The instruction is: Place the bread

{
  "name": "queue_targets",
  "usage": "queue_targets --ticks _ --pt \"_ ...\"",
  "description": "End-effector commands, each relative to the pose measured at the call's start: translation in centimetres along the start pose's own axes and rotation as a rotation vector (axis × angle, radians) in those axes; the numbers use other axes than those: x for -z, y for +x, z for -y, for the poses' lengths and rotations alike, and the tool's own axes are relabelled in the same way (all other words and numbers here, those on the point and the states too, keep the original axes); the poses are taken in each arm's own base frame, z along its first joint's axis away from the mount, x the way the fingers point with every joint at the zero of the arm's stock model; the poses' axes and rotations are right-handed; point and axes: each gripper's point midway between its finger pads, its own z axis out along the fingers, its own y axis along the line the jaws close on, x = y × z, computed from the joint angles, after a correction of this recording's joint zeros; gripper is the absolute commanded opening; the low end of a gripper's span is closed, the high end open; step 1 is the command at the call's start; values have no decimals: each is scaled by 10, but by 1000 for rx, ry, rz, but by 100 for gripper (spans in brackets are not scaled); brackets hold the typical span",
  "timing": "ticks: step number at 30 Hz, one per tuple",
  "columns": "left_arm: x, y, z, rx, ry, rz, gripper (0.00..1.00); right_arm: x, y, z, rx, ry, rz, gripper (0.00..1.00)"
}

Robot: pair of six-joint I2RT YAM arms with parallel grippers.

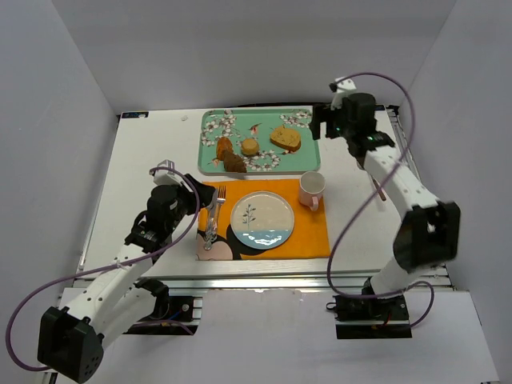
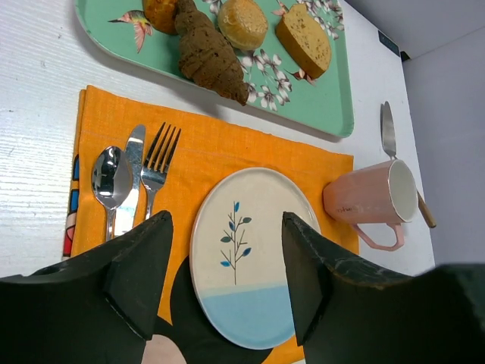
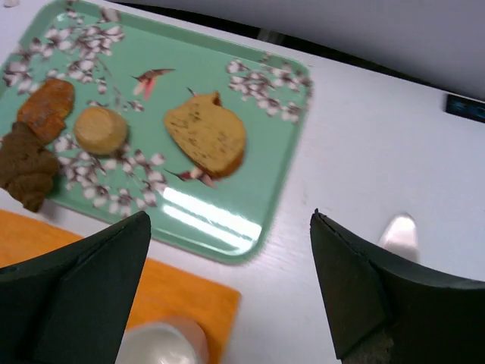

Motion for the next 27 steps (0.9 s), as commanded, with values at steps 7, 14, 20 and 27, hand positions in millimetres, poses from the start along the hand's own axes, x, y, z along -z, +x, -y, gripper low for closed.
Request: queue_targets --ticks 7,14,20,27 --pt "-15 -19 29 -27 80 28 19 127 123 137 59 -45 -209 47" --pt "-15 -9 20 -32 66 10 64 86 213 184 -18 42 -427 66" --pt "-11 -8 16 -16 57 25 65 68 245 182 -147 18 -489 57" --pt "-11 -4 11 -3 43 17 65 62 256 178 -210 58 -438 49"
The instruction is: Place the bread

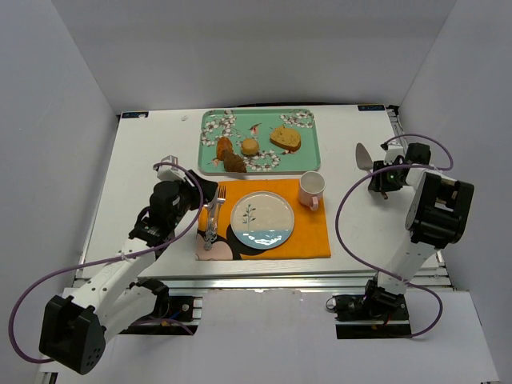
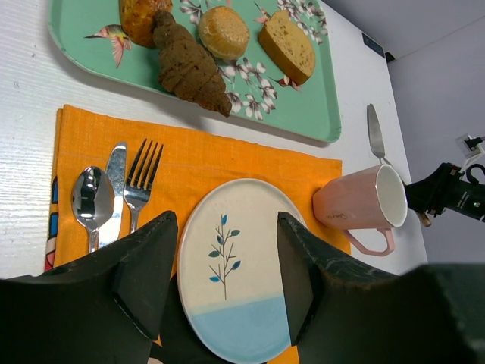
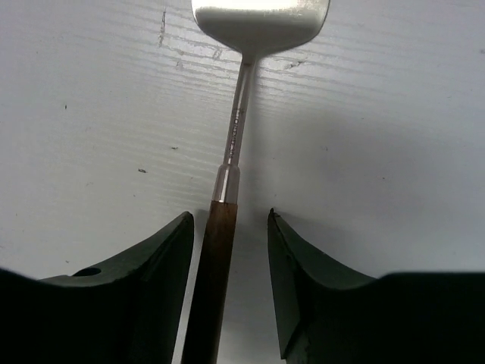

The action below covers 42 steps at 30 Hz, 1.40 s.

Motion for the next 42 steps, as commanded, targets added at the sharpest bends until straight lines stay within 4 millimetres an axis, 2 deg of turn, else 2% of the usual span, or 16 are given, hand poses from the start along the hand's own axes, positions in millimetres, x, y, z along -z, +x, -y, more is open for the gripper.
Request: queue_targets --ticks 1,5,10,15,18,19,23,25,28,30,33,34,35,37,40,42 --pt "3 1 -1 8 -3 7 65 3 -10 1 -40 25 71 45" --pt "3 0 -1 9 -3 10 65 5 -1 1 -43 52 75 38" --pt "3 0 0 11 4 12 65 13 8 -1 -28 81 75 44" --pt "2 1 0 11 6 8 65 15 13 -4 -27 90 82 43" --pt "4 1 0 11 6 10 65 14 16 -3 -23 100 90 34" --pt "4 1 0 11 7 11 65 16 14 -3 -19 104 98 26" --pt "6 2 -2 13 0 11 65 21 5 0 20 121 131 9" --pt "7 2 -2 14 0 13 65 31 -9 2 73 142 167 0" --pt "10 0 -3 19 -4 23 65 49 -35 0 150 138 224 0" --pt "11 -1 -3 23 0 27 65 66 -69 -6 272 150 275 0" --pt "10 2 -3 24 1 21 65 76 -98 -30 435 126 279 0" --pt "9 1 -3 24 3 21 65 86 -121 -35 493 140 308 0" --pt "9 1 -2 24 5 21 65 82 -126 -56 580 110 286 0" --pt "8 1 -2 21 5 19 65 86 -151 -74 683 116 274 0" --pt "8 -1 0 13 5 19 65 64 -154 -133 850 28 167 0" --pt "9 -3 0 10 3 21 65 67 -169 -149 861 22 126 0"
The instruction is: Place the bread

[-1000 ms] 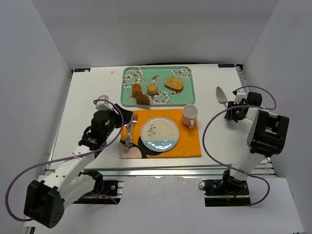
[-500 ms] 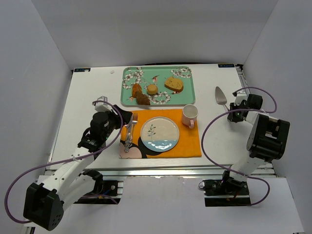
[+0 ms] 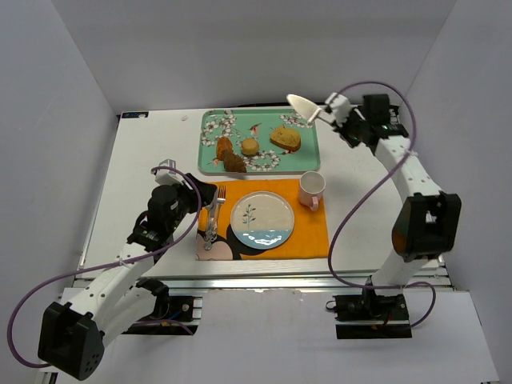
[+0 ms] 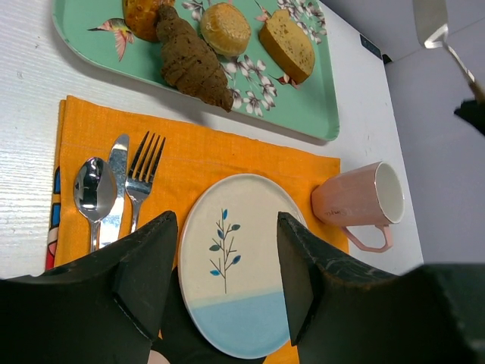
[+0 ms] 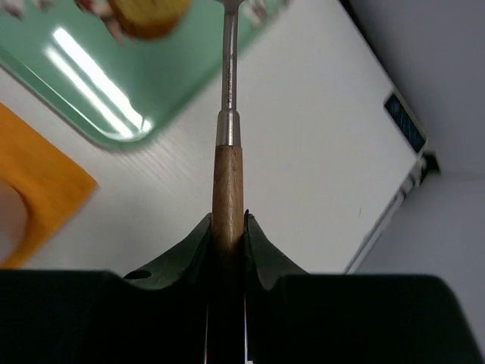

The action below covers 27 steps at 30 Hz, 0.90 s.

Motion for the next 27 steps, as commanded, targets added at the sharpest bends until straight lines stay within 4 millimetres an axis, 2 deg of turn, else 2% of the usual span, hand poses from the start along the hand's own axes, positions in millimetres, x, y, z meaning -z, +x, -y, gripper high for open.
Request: queue_targets --ticks 1,2,5,9,13,18,22,27 --pt "3 -9 6 -8 5 21 65 -15 -37 -23 117 -115 -89 0" --pt "4 -9 4 -6 1 25 65 -15 -31 -38 90 -187 -148 0" --pt "8 -11 4 0 1 39 65 -30 -43 -57 54 -243 -180 0" --pt "10 -10 1 -1 -8 41 65 -49 -47 -64 66 -147 -207 0" --pt "9 -7 0 0 -7 34 65 -68 -47 -87 81 -132 -200 0" --pt "8 -6 -1 -5 -14 27 65 -82 -47 -105 56 -152 -196 0" --pt "7 -6 -3 -4 -19 28 65 -92 -43 -110 22 -137 -221 0" --pt "7 -6 -2 -2 -19 28 65 -102 -35 -107 -42 -72 -256 0"
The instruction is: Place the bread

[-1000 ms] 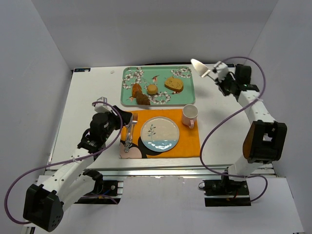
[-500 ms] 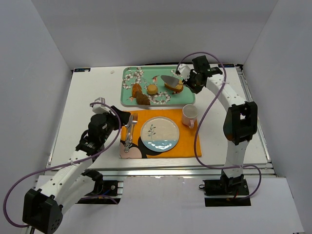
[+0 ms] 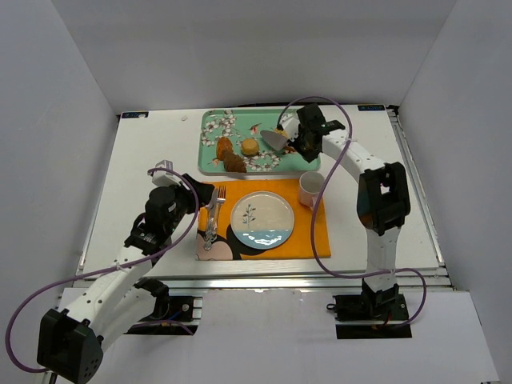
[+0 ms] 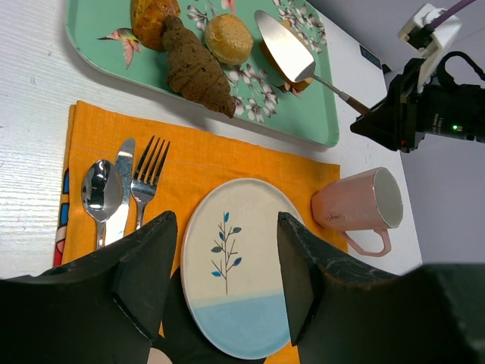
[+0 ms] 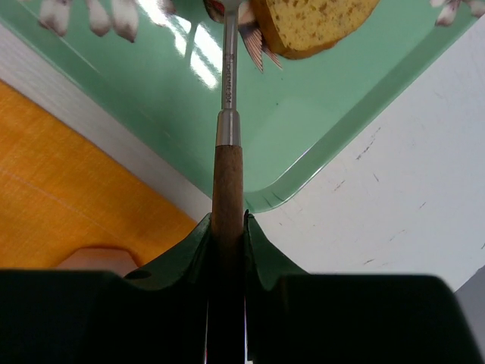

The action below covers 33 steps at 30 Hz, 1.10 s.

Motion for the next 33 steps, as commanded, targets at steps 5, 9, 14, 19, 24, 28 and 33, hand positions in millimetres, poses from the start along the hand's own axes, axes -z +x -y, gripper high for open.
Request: queue_targets --ticks 5,9,14,19,24,28,33 --pt "-2 1 -1 -6 -11 -4 65 -8 -7 14 -81 78 33 0" --pt "-5 1 0 -14 -12 -10 65 -16 -8 3 -77 46 28 0" --pt "-6 1 0 -16 -15 -13 65 -24 -10 -9 -60 28 21 0" --pt "-4 2 -2 -13 -21 -11 65 -27 -12 -15 -47 24 11 0" --pt "-4 2 -3 -12 -23 -11 65 -32 -9 -27 -16 -5 -9 0" --pt "-4 2 -3 -12 -24 -12 65 -31 -10 -40 21 -33 -15 0" --pt "-4 2 -3 -13 -25 -13 65 -30 -11 -61 63 -79 -17 0"
